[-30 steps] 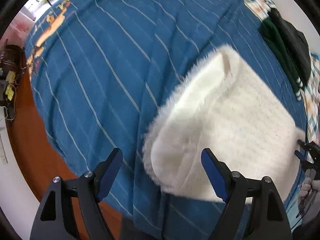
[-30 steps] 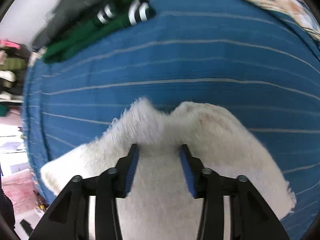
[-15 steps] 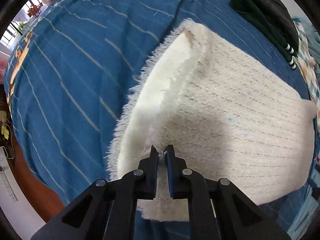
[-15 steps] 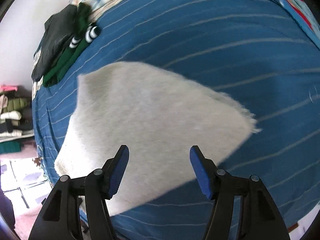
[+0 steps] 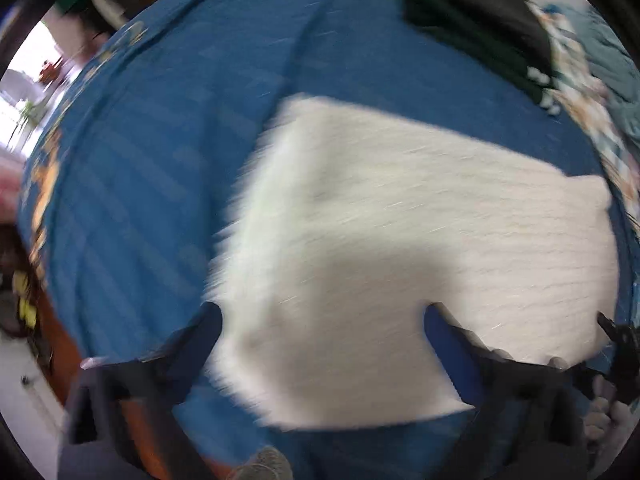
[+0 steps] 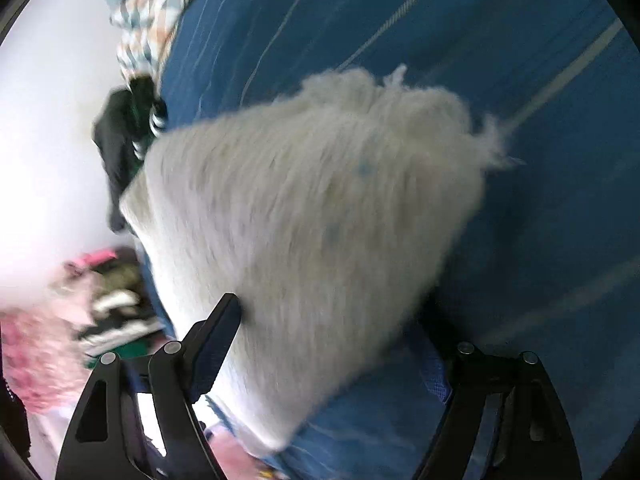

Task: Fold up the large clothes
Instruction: 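Grasp the cardigan hem with both grippers and fold it toward the collar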

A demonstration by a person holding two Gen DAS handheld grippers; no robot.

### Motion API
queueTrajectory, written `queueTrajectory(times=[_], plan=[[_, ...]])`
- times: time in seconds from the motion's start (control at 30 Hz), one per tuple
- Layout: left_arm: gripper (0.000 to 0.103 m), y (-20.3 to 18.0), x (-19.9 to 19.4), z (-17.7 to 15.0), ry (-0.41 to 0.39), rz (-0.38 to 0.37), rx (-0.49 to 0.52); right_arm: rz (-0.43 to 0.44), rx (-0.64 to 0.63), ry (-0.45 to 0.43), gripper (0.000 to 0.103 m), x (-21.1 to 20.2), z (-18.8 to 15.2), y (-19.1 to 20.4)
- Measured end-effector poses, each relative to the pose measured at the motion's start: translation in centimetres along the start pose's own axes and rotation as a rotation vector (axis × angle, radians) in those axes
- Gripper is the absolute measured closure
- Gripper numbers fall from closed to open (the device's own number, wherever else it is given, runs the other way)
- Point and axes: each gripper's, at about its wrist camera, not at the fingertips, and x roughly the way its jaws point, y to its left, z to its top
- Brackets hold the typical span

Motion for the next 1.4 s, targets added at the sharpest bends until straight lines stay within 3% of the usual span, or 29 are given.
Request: queueTrajectory(times=[0.17,0.27,0.3,0.33,0.4,0.6,0.77,0.87,0.97,1.13,1.23,1.4], plan=[[0.000,-8.4,4.6,3.4,0.002,-0.084,0.124,0.118,-0.042,-0.090,0.020,1.4,1.8,0.3],[0.000,-13.5,7.8,4.3,0.023,-0.073,0.214,0.146,-0.053,-0.107,0.021,2.2,2.3,0.7],[0.000,-14.4,8.6,4.4,0.030,-0.055,0.232,0.157,-0.062,-0.109,0.039,2.5,2.3,1.0],[0.000,-15.0,9.6,4.7,0.031,-0.036,0.244,0.163,-0.068,-0.110,0.066,2.6,2.3,1.3],[0.000,-15.0,10.4,5.1,0.014,-0.054,0.235,0.198,-0.065,-0.109,0.073,2.6,2.2,1.8],[0.000,-14.9,10.7,6.0,0.015,-0.089,0.236,0.251,-0.154,-0.131,0.078,-0.3,0.8,7.7],[0.000,-14.8,11.4,7.2,0.034,-0.131,0.188,0.233,-0.349,-0.085,0.078,-1.2,-3.0,15.8],[0.000,-13.5,11.2,7.4,0.035,-0.172,0.156,0.182,-0.507,-0.014,0.078,0.0,-6.8,21.5],[0.010,-11.5,9.9,7.5,0.033,-0.217,0.115,0.113,-0.670,0.039,0.078,1.8,-10.5,26.2],[0.011,-3.0,4.2,5.1,-0.018,-0.219,-0.069,0.052,-0.908,0.144,0.078,5.4,-18.0,31.5],[0.009,3.2,1.6,1.7,-0.032,-0.150,-0.196,0.003,-1.049,0.242,0.078,10.2,-24.4,33.1],[0.007,11.7,0.5,-4.5,-0.010,0.036,-0.391,-0.129,-1.248,0.387,0.078,19.7,-34.9,30.0]])
